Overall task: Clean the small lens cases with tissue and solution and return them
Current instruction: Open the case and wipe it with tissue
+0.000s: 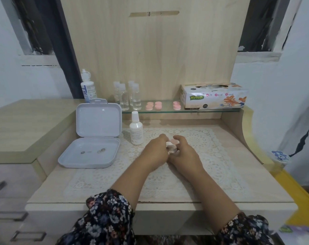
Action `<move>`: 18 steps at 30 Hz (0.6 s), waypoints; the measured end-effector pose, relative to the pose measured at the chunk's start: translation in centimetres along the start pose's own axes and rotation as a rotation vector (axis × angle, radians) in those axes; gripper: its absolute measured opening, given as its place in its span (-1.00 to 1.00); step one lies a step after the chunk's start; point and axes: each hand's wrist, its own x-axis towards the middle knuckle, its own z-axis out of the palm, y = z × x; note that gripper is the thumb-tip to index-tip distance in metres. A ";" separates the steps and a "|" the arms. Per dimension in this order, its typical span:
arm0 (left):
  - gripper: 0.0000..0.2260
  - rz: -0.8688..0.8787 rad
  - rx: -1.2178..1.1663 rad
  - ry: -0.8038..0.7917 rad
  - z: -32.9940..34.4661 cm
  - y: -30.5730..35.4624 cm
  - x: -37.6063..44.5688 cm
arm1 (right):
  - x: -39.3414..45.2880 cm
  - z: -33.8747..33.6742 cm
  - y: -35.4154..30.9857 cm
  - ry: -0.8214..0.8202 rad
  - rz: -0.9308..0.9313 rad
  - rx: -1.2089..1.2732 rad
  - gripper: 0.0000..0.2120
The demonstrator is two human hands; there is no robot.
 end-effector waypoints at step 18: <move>-0.87 -0.061 -0.853 0.206 0.5 -2.6 -0.5 | -0.4 -0.9 -0.4 0.054 0.008 0.453 -0.72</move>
